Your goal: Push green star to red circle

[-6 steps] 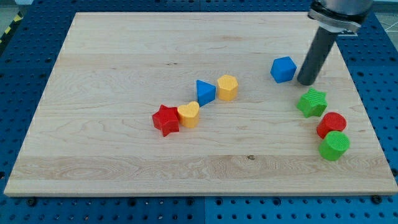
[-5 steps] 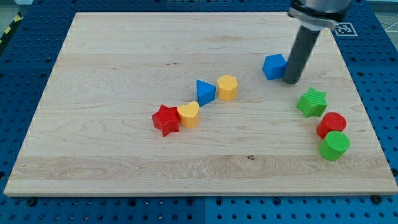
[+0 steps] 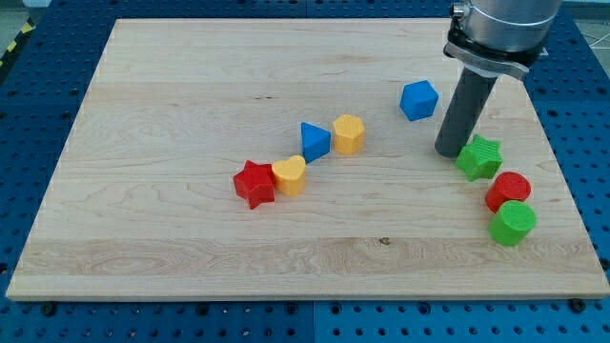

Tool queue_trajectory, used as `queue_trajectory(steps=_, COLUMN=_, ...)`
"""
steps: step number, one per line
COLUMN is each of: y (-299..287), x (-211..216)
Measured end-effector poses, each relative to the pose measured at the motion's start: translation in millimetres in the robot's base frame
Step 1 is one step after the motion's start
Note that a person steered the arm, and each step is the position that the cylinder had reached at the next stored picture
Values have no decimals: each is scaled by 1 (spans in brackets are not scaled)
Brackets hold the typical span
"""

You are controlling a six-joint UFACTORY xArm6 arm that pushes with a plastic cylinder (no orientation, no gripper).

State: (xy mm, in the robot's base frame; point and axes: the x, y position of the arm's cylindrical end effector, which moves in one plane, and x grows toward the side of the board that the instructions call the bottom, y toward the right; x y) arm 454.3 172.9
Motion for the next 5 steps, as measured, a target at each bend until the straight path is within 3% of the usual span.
queue_trajectory(steps=4, y=17, x=3)
queue_trajectory(steps=5, y=10, x=-31)
